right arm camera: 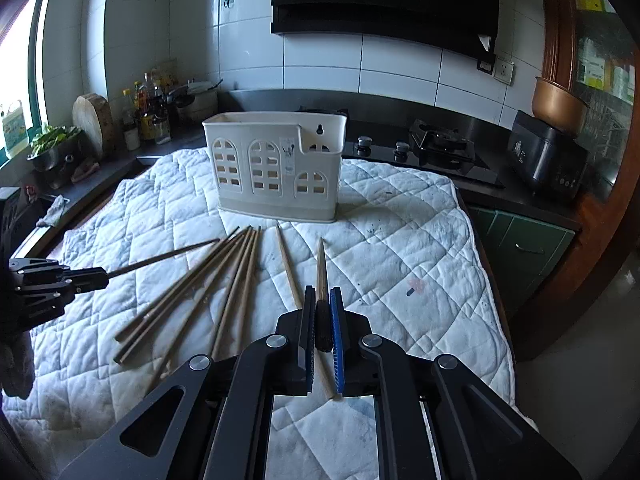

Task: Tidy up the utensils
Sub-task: 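Lift the left tool's chopstick into the white holder while the right tool inserts its own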

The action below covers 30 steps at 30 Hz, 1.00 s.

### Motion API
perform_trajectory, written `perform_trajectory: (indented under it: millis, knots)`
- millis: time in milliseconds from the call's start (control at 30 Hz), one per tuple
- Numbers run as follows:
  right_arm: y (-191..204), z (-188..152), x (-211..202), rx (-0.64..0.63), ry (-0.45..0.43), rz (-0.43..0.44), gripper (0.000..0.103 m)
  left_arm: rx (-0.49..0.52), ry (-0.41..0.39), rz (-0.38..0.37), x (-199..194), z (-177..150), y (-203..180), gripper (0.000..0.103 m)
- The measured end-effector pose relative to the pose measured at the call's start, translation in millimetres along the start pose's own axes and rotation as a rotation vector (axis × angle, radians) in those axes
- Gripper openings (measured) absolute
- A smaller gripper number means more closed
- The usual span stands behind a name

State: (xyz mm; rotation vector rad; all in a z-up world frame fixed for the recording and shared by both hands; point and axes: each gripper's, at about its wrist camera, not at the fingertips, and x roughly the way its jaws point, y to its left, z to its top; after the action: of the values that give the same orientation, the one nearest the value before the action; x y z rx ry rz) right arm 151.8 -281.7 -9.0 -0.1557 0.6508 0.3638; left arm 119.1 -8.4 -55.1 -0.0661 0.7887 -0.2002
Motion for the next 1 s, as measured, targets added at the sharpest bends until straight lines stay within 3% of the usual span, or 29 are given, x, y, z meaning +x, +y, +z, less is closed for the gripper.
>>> perform_trajectory:
  millis: [267,533,767,1000]
  knots:
    - [10,34,-26,-0.023,-0.018,0.022,0.007,0.017,-0.056,-0.027,-27,21,0,0.005]
    - [3,99,-34,-0.042,-0.016,0.029,0.007,0.04,-0.083,-0.059,-40,68,4,0.005]
    - [-7,177,-41,-0.034,-0.064,0.027,0.007,0.08,-0.128,-0.094,-54,129,0,0.005]
    - [-10,234,-28,-0.033,-0.106,0.0,0.007,0.122,-0.274,-0.076,-84,209,-8,0.005]
